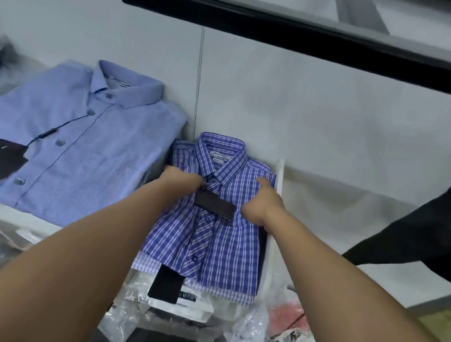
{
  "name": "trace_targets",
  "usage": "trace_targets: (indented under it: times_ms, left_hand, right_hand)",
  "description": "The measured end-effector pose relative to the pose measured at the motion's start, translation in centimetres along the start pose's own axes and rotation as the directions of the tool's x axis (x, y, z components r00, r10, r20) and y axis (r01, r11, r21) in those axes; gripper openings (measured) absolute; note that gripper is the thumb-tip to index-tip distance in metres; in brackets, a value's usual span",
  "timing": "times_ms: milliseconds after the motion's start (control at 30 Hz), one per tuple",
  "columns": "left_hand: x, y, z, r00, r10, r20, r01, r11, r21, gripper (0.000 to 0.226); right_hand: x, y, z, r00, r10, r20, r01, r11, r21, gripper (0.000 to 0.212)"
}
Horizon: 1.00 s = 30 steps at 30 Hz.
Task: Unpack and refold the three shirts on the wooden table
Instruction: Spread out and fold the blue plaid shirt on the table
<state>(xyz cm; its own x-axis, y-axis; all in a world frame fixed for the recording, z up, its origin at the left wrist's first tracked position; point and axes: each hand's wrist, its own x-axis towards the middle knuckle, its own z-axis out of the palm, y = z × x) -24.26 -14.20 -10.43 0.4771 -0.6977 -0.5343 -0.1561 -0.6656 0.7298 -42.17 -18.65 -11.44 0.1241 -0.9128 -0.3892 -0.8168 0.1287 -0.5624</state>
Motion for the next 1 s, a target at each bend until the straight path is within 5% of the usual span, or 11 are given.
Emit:
trace_targets:
  times_ms: [167, 333, 567, 733, 867, 1000]
  left_hand:
    - [0.0, -0.1, -0.8, 0.984, 0.166, 0.069, -0.152, 0.973, -0.174, 0.062]
    - [-0.9, 0.2, -1.2, 0.917, 0.376, 0.135, -0.378, 0.926, -0.010, 0.062]
    - [-0.1, -1.7, -0.7, 0.988, 0.153, -0.024, -0.121, 0.856, 0.503, 0.038]
    - [0.5, -3.1, -0.6, 0.989, 0.145, -0.036, -0.085, 0.741, 0.667, 0.006]
    - [1.7, -4.9, 0.0, 0.988, 0.155, -0.011, -0.094, 0.653, 0.751, 0.037]
    - [-0.4, -4.5, -0.3, 0.986, 0.163, -0.038, -0.088, 0.697, 0.711, 0.068]
  right_hand:
    - [-0.4, 0.3, 0.2, 0.999, -0.050, 0.010, 0.051, 0.976, -0.209, 0.082]
    - [-0.7, 0.5, 0.7, 0.997, -0.079, 0.019, 0.081, 0.944, -0.320, 0.078]
    - [-2.1, 0.3, 1.1, 0.989, -0.146, -0.032, 0.113, 0.871, -0.478, 0.042]
    - [-1.7, 0.5, 1.9, 0.907, -0.417, -0.062, 0.275, 0.697, -0.663, 0.031]
    - [-1.7, 0.7, 2.3, 0.942, -0.250, 0.226, 0.336, 0.752, -0.567, 0.044]
    - [-1.7, 0.9, 2.7, 0.935, -0.208, 0.288, 0.347, 0.713, -0.610, 0.058]
